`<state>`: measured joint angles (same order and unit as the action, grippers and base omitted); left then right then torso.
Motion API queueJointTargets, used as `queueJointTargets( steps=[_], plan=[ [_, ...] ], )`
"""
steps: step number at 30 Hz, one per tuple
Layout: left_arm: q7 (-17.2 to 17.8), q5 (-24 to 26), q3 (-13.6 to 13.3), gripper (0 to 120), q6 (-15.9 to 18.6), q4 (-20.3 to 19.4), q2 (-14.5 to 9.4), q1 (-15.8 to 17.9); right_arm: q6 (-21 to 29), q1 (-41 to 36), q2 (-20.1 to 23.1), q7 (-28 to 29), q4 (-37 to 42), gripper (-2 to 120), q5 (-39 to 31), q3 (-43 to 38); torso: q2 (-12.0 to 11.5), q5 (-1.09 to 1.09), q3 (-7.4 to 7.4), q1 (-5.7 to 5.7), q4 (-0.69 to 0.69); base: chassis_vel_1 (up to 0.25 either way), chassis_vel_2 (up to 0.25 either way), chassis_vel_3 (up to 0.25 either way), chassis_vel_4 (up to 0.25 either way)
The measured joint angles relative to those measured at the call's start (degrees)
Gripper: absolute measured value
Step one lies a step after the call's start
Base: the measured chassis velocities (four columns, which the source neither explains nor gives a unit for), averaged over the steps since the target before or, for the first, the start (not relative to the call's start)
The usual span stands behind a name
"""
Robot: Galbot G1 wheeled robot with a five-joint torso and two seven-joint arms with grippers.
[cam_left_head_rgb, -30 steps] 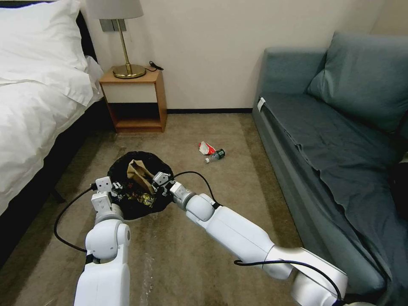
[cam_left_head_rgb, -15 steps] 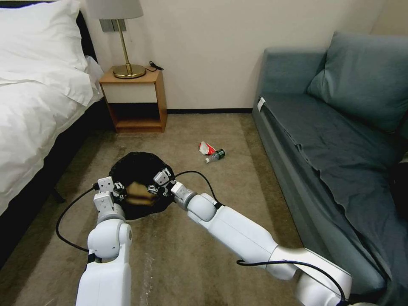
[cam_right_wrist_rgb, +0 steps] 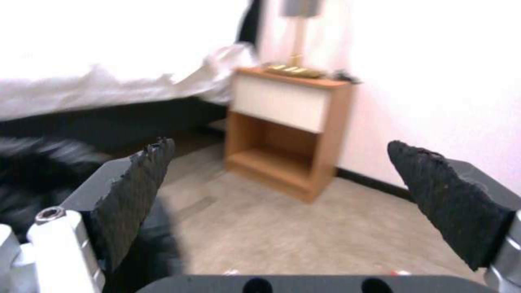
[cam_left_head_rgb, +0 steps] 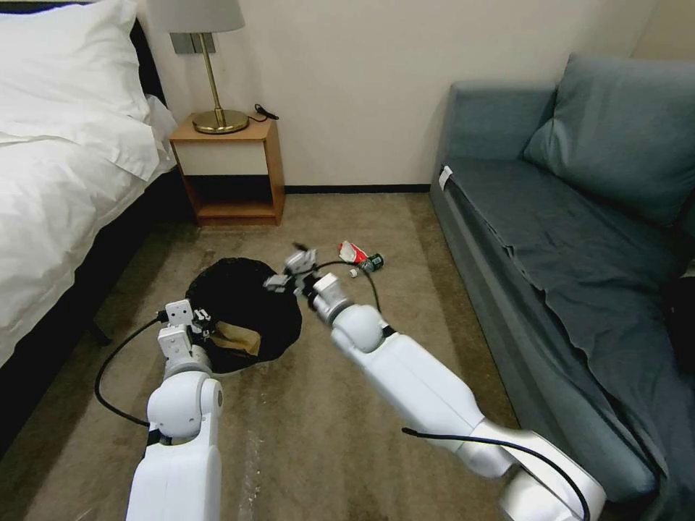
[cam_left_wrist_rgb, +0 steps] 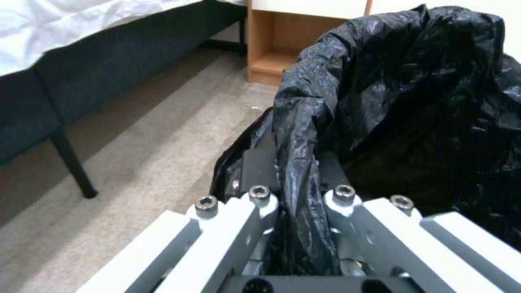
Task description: Pick up the trash bin, then pick up the garbage on the floor and place it into the trash bin.
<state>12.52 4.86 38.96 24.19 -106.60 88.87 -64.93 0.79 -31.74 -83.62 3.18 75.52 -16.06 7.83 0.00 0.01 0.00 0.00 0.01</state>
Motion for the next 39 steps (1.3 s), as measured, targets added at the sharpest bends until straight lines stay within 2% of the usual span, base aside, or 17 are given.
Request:
queueJointTargets(
  steps=[5,6,8,11,12,14,18,19,21,28,39],
  plan=[
    [-0.8,1.3,0.5,4,-1.2,1.3,-0.5,0.5,2.5,-5.8,1.6,2.4,5.8,100,0.3,-8.0,0.0,0.00,0.00,0.00,-0.01,0.000,0.000,0.000,0.000],
    [-0.8,1.3,0.5,4,-1.2,1.3,-0.5,0.5,2.5,-5.8,1.6,2.4,5.8,100,0.3,-8.0,0.0,0.00,0.00,0.00,-0.01,0.000,0.000,0.000,0.000],
    [-2.1,2.5,1.0,4,-2.0,1.8,-1.2,0.5,2.1,-11.6,1.8,3.2,8.7,100,1.5,-14.4,0.0,0.00,0.00,0.00,-0.01,0.000,0.000,0.000,0.000],
    [-3.0,3.4,1.4,4,-2.2,1.9,-1.7,0.4,1.4,-14.9,1.7,3.2,10.0,100,2.1,-17.4,0.0,0.00,0.00,0.00,-0.01,0.000,0.000,0.000,0.000],
    [-3.9,4.5,1.9,4,-2.2,1.9,-2.2,0.4,0.6,-18.3,1.7,3.2,11.3,100,2.9,-20.6,0.0,0.01,0.00,0.00,-0.03,0.000,0.000,0.000,0.000],
    [-4.6,5.1,2.0,4,-2.2,1.9,-2.5,0.3,0.2,-20.3,1.6,3.0,12.4,100,3.3,-22.4,0.0,0.00,0.00,0.00,0.00,0.000,0.000,0.000,0.000],
    [-9.3,5.9,2.3,4,-3.4,1.9,-3.9,-0.1,-1.9,-27.5,0.6,2.1,17.1,100,5.7,-29.2,0.0,0.00,-0.01,0.00,-0.02,0.000,0.000,0.000,0.000],
    [-9.3,5.9,2.3,4,-3.4,1.9,-3.9,-0.1,-1.9,-27.5,0.6,2.1,17.1,100,5.7,-29.2,0.0,0.00,-0.01,0.00,-0.02,0.000,0.000,0.000,0.000],
    [-12.3,5.8,2.0,4,-5.1,2.8,-4.3,-0.5,-6.2,-31.6,-0.4,0.2,18.3,100,9.3,-32.9,0.0,0.00,0.00,0.00,-0.01,0.000,0.000,0.000,0.000],
    [-15.3,5.5,1.8,4,-6.1,2.9,-4.9,-1.4,-11.1,-36.9,-1.5,-2.5,20.0,100,12.9,-36.6,0.0,-0.02,-0.01,0.00,0.00,0.000,0.000,0.000,0.000],
    [-16.1,5.6,2.8,4,-6.4,1.9,-5.2,-2.4,-12.8,-39.3,-2.7,-3.1,20.9,100,13.7,-38.4,0.0,-0.01,0.00,0.00,0.00,0.000,0.000,0.000,0.000]
  ],
)
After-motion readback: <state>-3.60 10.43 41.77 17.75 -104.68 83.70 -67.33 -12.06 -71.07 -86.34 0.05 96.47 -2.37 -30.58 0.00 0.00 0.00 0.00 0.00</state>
